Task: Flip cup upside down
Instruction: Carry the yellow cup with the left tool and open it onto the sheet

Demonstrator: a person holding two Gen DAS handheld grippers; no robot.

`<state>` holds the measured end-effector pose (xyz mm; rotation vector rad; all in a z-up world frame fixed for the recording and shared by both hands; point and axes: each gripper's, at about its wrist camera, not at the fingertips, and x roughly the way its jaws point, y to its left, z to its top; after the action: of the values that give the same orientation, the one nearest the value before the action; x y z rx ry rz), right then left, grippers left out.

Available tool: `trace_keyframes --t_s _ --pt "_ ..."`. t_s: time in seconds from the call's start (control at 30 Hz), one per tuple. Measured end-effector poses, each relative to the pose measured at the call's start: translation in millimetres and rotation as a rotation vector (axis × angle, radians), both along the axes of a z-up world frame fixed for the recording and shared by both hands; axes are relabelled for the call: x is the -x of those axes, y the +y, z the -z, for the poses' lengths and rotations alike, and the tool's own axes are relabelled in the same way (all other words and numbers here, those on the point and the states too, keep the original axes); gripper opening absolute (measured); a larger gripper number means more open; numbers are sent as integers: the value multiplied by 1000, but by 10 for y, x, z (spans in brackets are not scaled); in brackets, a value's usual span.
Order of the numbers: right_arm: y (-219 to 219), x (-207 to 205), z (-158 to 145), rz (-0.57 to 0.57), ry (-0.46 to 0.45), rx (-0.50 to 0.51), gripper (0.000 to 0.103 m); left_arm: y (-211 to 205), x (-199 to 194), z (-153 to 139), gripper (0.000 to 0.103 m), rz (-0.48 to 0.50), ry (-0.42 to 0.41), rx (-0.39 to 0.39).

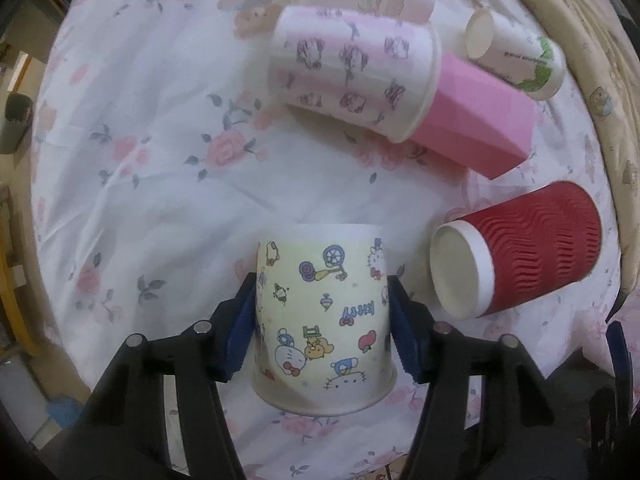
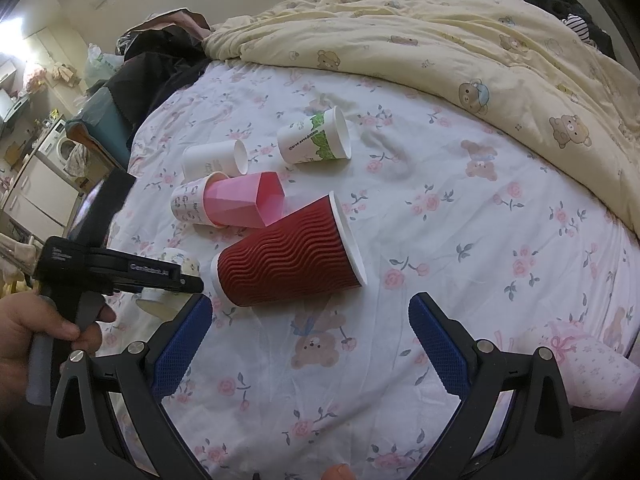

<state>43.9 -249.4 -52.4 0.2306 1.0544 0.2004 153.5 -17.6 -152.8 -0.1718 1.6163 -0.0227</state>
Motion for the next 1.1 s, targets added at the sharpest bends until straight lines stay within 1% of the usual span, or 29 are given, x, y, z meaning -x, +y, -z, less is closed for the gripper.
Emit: trace_keyframes --t_s 0.1,0.2,0.33,0.43,0.5,0.63,0.7,0.77,0.9,1.03,1.1 --pt "7 9 -17 -3 -6 5 101 14 84 -116 57 -3 -11 18" --pt "-8 29 -28 2 -7 2 101 62 249 -245 57 -30 -24 50" --pt "-43 28 -20 16 2 -28 101 -29 565 -359 57 -66 -30 96" --pt "-36 40 -31 15 2 -37 101 -146 776 -326 57 -96 -15 136" --pt "-36 59 -57 14 -13 -38 101 -283 883 -280 57 -110 -4 141" --pt "-68 90 -115 20 -40 -45 101 -429 1011 -136 57 -139 31 140" --pt "-88 92 -114 22 -36 -54 101 -500 1045 -65 57 -129 35 117" --pt "-107 95 -106 25 -30 -61 101 -403 1140 -90 57 -121 40 101" --pt "-144 91 -124 34 -33 -77 101 -448 1157 3 58 -117 58 81" --pt "-167 106 -147 41 -43 -80 101 -482 1129 2 59 -108 46 54" --pt "-194 104 -154 49 -43 -90 101 -499 1111 1 71 -98 50 42"
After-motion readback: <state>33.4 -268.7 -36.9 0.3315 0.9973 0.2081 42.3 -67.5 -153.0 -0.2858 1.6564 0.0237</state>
